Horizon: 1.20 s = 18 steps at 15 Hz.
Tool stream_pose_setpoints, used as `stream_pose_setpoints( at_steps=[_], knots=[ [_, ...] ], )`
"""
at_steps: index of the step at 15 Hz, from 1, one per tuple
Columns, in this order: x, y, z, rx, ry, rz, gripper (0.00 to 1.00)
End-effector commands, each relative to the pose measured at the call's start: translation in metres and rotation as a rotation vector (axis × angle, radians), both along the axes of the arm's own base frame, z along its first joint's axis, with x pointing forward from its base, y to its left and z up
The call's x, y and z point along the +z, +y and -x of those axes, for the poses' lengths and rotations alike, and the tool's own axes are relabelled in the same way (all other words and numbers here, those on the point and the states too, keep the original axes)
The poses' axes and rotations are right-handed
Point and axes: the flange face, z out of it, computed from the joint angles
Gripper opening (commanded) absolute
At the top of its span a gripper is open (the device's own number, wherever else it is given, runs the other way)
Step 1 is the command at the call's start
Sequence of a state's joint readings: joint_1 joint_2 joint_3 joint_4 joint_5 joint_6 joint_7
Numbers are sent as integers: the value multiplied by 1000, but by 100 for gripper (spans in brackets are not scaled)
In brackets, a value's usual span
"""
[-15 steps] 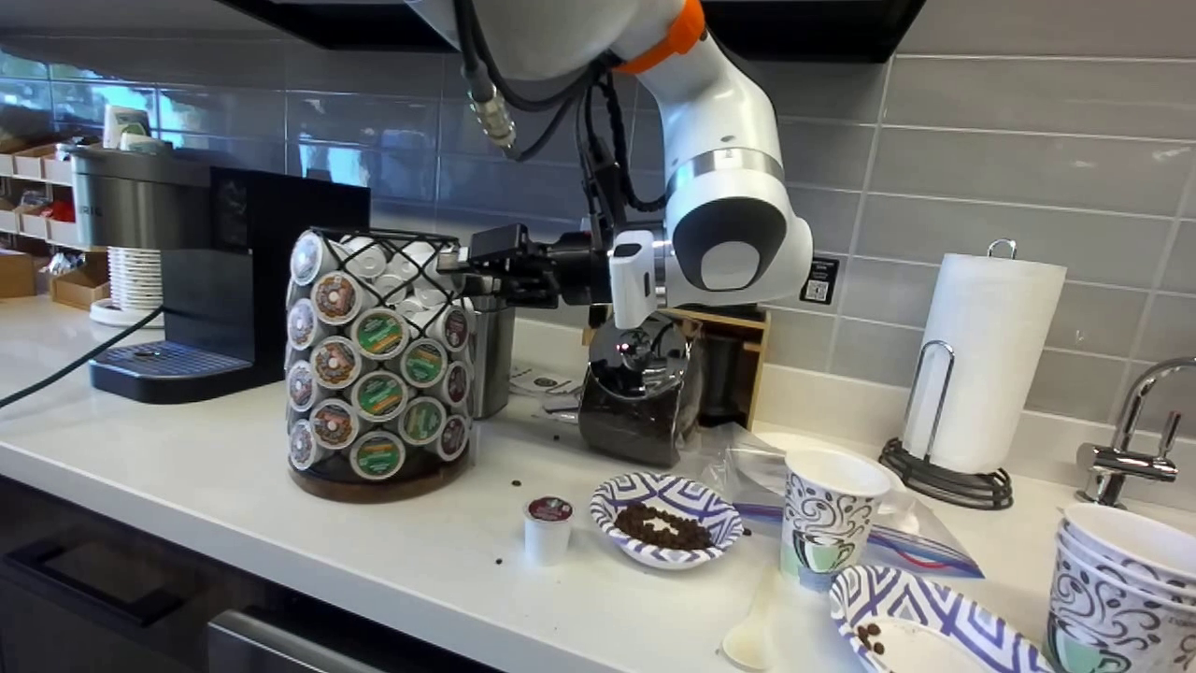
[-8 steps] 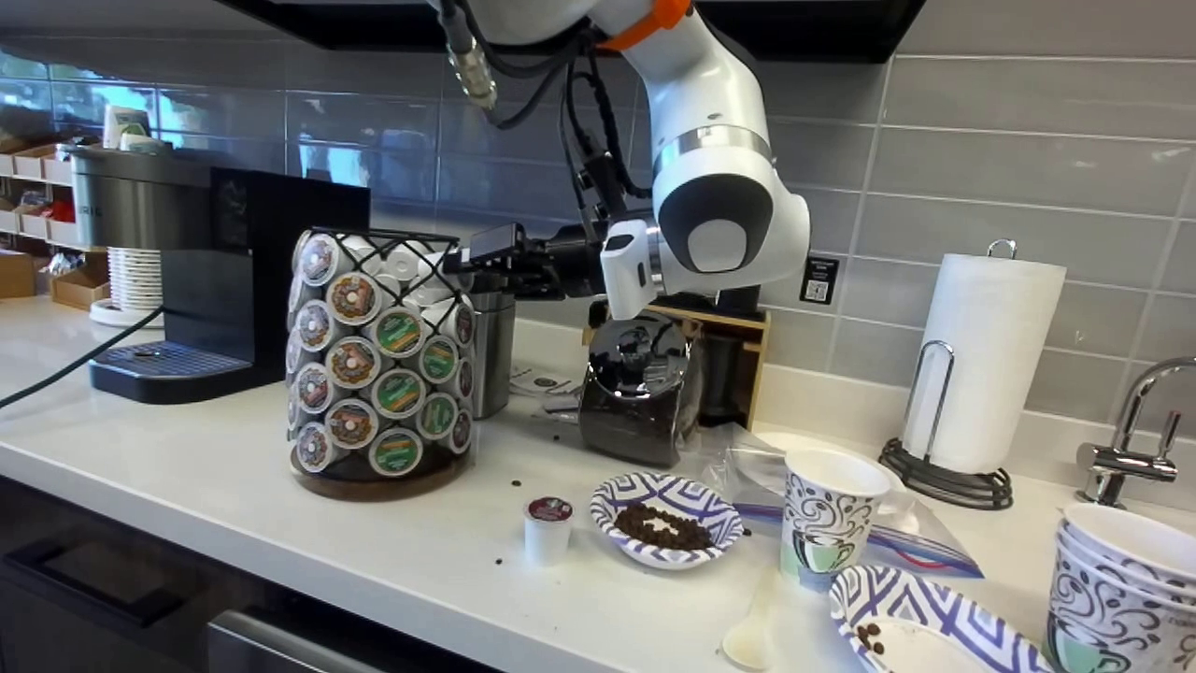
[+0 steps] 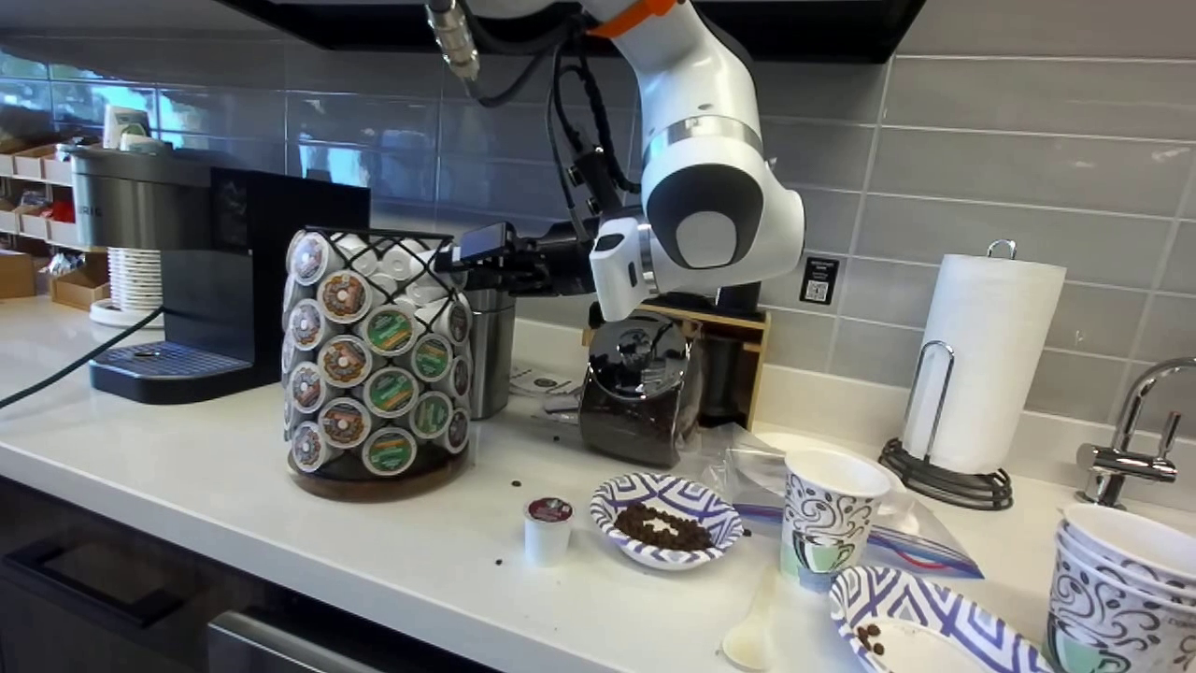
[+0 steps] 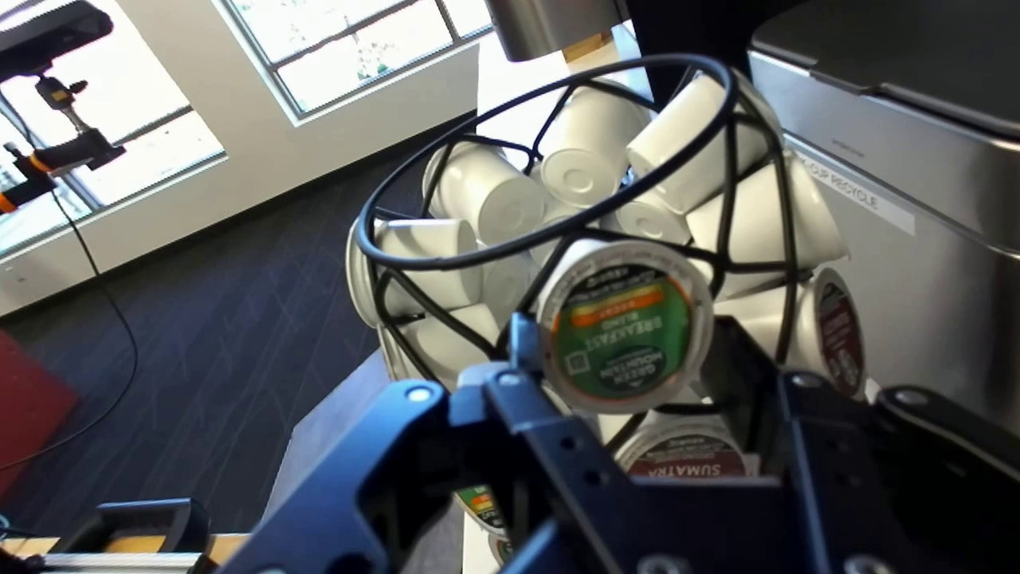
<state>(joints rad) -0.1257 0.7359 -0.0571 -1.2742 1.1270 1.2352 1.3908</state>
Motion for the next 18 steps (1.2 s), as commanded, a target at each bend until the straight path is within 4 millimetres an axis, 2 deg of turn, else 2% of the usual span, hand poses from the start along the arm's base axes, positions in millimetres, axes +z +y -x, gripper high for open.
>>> stream_pose_setpoints(
  at_steps=[1, 2, 3, 6, 13, 18],
  knots=[
    [-9, 11, 10, 5, 0, -2, 37],
    [-8, 10, 11, 5, 0, 2, 79],
    [-7, 9, 12, 4, -2, 6, 81],
    [-8, 9, 14, 5, -9, 15, 100],
    [-5, 9, 16, 19, -26, 53, 100],
    [4, -1, 17, 3, -96, 104, 100]
  ],
)
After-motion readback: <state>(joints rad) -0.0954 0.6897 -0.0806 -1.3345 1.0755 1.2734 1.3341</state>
